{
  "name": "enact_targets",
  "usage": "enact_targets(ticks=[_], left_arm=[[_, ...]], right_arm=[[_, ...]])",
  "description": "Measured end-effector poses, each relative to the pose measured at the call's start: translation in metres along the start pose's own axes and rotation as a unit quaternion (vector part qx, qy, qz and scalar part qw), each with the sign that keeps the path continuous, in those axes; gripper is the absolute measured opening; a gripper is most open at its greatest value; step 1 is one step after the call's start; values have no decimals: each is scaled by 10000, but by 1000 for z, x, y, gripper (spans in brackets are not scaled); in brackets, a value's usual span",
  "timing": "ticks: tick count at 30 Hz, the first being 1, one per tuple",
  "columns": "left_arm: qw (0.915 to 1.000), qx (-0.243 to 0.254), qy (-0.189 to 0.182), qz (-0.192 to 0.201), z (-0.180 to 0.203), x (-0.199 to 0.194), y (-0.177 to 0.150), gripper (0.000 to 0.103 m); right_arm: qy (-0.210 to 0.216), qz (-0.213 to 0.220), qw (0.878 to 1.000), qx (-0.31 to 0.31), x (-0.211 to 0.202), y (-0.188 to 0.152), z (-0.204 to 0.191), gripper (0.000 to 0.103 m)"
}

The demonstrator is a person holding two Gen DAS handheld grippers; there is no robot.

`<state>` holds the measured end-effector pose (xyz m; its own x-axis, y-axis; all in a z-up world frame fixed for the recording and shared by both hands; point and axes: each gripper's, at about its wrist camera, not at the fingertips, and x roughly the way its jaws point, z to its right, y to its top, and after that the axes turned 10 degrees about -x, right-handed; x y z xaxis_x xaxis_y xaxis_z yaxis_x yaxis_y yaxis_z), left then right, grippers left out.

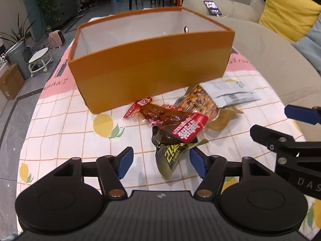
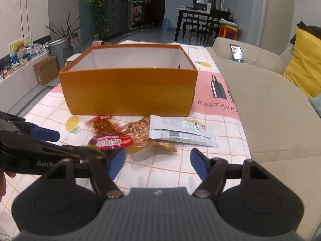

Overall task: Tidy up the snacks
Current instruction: 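Grasp the dark snack bag with the left tool while the right tool grasps the nut bag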

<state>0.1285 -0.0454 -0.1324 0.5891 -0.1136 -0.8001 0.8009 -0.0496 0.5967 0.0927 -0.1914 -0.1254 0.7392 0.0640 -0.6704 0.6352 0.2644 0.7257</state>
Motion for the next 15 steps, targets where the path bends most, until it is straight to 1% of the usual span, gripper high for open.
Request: enact_targets(ticks=[3,6,9,11,12,14,15], left_arm=[[9997,224,69,1,5,10,-3,72],[9994,301,145,18,6,18,-2,67],[9993,358,75,48,6,22,1,61],[9991,414,-18,49,7,22,3,50],[9990,439,-72,74,7,21,4,49],[9985,520,-130,126,8,20,5,39],[9982,565,-166,122,9,20,5,37]], right_arm=[[5,-111,9999,-115,15,-1,-2,69],[-9,-261,9990,-372,33,-4,-7,68],[-61,-370,9975,-606,51,-6,-11,66],[-100,-415,9963,-751,62,-7,-13,65],[-115,-414,9957,-819,66,-7,-13,65],[-136,-374,9945,-968,74,-6,-14,63],[-157,-360,9936,-1055,77,-5,-15,62]])
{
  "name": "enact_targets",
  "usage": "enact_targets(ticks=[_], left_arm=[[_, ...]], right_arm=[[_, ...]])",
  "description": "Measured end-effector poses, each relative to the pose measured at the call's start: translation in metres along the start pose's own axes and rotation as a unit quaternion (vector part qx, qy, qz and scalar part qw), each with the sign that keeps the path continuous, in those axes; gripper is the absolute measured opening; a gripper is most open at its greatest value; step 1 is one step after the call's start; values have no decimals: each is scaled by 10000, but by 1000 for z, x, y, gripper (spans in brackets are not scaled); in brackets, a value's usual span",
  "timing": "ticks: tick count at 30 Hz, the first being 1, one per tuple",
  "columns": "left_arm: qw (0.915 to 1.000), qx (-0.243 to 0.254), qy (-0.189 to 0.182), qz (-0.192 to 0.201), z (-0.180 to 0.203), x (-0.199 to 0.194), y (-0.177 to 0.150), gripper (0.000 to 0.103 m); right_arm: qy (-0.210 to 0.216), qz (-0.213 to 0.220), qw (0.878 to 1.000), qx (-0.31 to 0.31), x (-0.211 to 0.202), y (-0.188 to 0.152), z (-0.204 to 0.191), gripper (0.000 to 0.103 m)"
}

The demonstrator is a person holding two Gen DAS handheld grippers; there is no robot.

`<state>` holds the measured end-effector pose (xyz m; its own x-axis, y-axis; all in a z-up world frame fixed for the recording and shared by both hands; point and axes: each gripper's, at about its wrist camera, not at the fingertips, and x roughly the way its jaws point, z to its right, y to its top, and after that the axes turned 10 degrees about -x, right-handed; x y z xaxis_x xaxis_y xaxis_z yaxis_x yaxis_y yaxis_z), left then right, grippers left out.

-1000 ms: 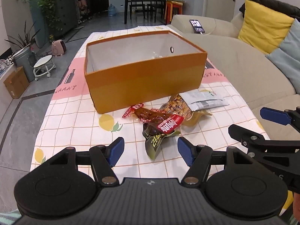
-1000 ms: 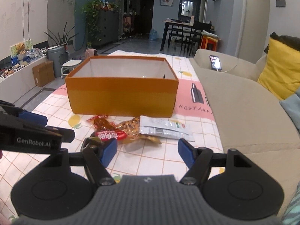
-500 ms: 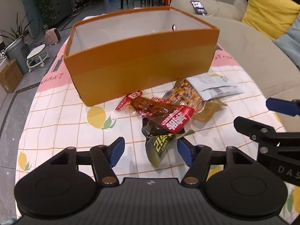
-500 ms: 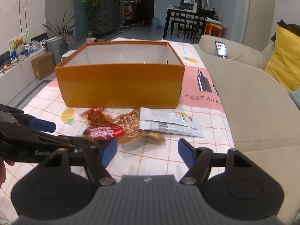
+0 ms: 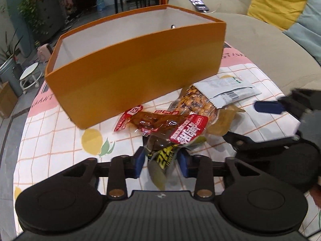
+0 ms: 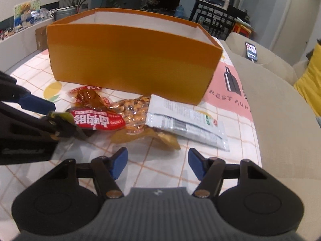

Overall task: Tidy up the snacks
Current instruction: 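Grasp the dark snack bag with the left tool while the right tool grasps the nut bag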

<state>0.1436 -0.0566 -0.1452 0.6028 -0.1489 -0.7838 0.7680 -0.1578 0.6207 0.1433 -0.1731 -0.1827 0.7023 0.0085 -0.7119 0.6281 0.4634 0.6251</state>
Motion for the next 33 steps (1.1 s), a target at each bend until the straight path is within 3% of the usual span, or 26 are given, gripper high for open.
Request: enact_targets(ticks=[9,14,20,27,33], left_arm=[[9998,-76,-136,-142,-5,-4,0,20],[9995,-157,-64,-271,-7,-13,0,11],[9990,-104,35,-424,-12,-27,-12,4],[9970,-50,-35,-777,-15,-41,-32,4],[9928,50,-369,-1135,-11,-49,-46,18]], right_arm=[[202,188,9988,-403,10,7,-6,44],[226,149,9987,-423,7,7,-9,6],[428,147,9973,-576,-18,-2,-20,0],[682,-182,9948,-731,-52,-21,-32,0],[897,-525,9933,-514,-80,-40,-32,1]])
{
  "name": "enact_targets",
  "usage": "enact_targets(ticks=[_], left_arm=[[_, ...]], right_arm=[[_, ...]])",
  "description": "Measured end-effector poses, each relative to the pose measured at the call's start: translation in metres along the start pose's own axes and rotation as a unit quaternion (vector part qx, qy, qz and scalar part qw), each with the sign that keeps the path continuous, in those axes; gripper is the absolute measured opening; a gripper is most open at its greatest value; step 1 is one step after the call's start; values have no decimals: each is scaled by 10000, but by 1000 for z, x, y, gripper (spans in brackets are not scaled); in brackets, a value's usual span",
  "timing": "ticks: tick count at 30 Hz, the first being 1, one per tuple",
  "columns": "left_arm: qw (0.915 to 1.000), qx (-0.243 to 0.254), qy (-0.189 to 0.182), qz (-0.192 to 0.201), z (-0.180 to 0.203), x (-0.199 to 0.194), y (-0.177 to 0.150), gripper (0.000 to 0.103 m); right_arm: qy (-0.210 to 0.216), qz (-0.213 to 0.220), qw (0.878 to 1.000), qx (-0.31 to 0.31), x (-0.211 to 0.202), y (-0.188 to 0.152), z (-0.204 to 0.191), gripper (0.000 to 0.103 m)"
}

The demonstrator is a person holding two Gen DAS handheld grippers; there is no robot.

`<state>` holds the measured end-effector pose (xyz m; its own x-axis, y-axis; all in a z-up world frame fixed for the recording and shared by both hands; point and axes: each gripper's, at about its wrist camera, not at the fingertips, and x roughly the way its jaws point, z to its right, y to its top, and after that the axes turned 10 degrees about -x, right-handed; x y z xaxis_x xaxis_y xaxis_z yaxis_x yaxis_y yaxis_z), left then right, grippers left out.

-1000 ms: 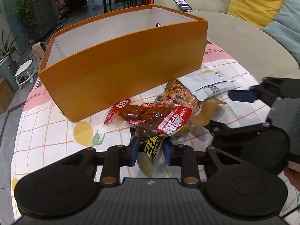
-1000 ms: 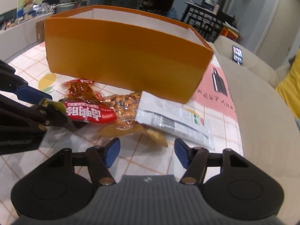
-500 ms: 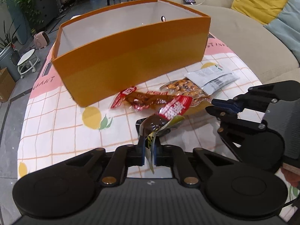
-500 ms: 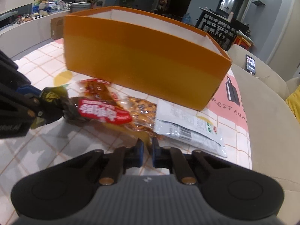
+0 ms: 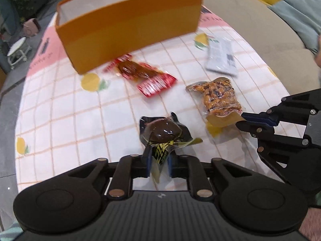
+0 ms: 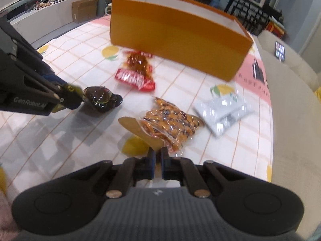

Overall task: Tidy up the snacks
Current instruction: 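Grasp the dark snack bag with the left tool while the right tool grasps the nut bag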

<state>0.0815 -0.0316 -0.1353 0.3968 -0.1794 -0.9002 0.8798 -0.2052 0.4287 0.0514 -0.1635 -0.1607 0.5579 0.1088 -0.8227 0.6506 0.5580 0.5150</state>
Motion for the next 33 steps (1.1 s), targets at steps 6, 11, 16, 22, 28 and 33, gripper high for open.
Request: enact_targets(ticks=[6,11,16,22,28,33], left_arm=[[9995,62,-291,-51,3,-4,-9,29],[9983,132,-557,140,6,-21,-11,57],[9959,-91,-797,422,-1,-36,-9,61],[9893,-1132,-698,593,-25,-30,4,64],[9815,-1806,-596,229,-32,5,11,66],[9844,-1716,-364,106,-28,22,7,71]], right_arm=[[177,-164,9996,135,-8,-10,-8,7],[374,-76,9977,565,-19,-13,1,29],[396,215,9938,1017,-31,-13,11,39],[218,533,9816,1818,-33,-9,36,56],[190,342,9679,2481,-11,-5,52,69],[387,150,9572,2866,9,-3,57,72]])
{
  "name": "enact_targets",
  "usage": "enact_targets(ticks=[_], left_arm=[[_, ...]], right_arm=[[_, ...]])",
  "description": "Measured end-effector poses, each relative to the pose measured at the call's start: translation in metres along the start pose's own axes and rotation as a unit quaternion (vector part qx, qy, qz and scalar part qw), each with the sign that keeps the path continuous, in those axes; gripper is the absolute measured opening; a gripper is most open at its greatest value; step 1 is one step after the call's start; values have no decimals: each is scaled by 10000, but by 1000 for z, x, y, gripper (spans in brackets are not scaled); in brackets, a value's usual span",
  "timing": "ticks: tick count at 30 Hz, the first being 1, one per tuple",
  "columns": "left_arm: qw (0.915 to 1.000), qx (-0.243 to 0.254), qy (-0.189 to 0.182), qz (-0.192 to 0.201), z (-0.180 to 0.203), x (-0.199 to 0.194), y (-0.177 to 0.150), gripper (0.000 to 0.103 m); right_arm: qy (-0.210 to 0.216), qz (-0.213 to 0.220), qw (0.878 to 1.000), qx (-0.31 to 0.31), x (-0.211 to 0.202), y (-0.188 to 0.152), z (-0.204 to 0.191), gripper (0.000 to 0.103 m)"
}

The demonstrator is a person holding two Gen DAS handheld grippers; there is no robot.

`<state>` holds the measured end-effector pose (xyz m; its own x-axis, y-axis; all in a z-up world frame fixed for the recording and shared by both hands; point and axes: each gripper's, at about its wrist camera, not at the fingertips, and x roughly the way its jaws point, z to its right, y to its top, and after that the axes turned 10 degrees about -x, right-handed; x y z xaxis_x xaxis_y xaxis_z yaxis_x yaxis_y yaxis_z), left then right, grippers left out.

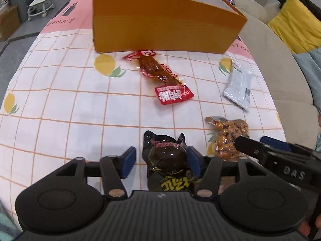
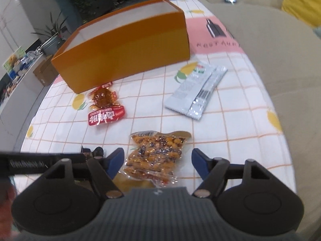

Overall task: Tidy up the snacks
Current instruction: 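Grasp the dark snack bag with the left tool while the right tool grasps the nut bag, then lift both held bags and carry them toward the orange box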

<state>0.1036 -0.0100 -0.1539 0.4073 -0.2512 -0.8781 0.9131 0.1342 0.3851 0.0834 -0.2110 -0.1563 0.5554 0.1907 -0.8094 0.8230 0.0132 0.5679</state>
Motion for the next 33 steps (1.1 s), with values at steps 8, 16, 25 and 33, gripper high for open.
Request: enact_targets(ticks=[8,16,25,33], left_arm=[[9996,-119,-178,-186,-1,10,-1,72],[9996,214,-169,-59,4,10,-5,65],[9982,576,-151,-16,9,11,-9,63],[9974,717,-122,17,11,8,-11,63]], right_arm=[[49,-215,9997,49,23,-1,3,74],[-124,-45,9989,-449,31,1,-10,75],[-279,97,9962,-817,34,-3,-15,74],[-179,72,9981,-586,30,-4,-12,69]])
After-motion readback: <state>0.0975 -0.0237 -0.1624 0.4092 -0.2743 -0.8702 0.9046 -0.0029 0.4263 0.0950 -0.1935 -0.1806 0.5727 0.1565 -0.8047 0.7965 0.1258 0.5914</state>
